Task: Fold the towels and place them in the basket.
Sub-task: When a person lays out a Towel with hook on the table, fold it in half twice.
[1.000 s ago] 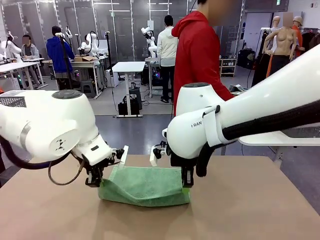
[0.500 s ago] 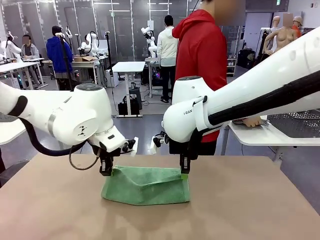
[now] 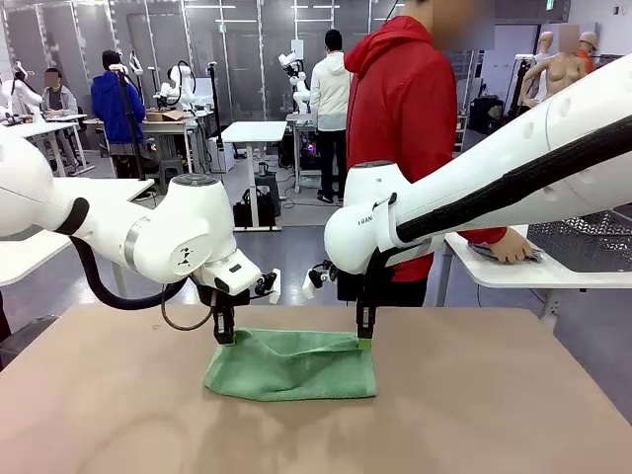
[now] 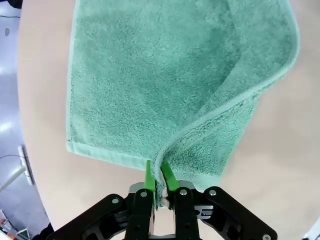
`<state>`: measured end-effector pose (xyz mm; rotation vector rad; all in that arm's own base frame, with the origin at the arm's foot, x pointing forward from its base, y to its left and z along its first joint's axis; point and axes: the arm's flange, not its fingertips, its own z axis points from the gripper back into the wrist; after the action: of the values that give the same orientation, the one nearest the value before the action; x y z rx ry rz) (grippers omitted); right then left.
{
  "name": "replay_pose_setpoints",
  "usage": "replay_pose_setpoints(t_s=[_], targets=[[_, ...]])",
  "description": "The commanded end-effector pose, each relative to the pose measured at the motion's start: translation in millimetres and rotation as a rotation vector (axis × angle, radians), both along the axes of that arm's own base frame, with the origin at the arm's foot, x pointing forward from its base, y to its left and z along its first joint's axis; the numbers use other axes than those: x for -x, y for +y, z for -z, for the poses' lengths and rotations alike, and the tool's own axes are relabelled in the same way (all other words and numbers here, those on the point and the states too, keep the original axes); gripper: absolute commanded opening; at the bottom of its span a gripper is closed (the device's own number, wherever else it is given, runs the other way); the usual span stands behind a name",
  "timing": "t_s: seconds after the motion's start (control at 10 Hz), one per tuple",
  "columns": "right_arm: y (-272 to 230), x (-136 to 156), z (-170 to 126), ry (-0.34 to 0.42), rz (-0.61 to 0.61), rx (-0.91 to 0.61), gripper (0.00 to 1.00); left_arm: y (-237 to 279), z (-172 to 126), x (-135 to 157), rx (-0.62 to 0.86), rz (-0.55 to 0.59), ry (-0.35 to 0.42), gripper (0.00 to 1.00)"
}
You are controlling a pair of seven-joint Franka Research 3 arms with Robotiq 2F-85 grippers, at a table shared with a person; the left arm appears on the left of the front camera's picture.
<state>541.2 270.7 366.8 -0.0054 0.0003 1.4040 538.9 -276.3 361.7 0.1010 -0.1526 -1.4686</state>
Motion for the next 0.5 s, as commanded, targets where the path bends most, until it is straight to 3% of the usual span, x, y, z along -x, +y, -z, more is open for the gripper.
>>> replay_pose_setpoints(t_s=[0.0,0.4], targets=[[1.4,-13.7,0.5,0.007,-0.007,0.01,0.07,-3.4,1.4,-11.9,-0.003,-0.01,-0.004,0.07],[6.1,-37.4,10.5,-0.039,-0.044,-0.019,0.07,-8.5,12.1,-34.5,-0.024,-0.051,-0.016,0.07]])
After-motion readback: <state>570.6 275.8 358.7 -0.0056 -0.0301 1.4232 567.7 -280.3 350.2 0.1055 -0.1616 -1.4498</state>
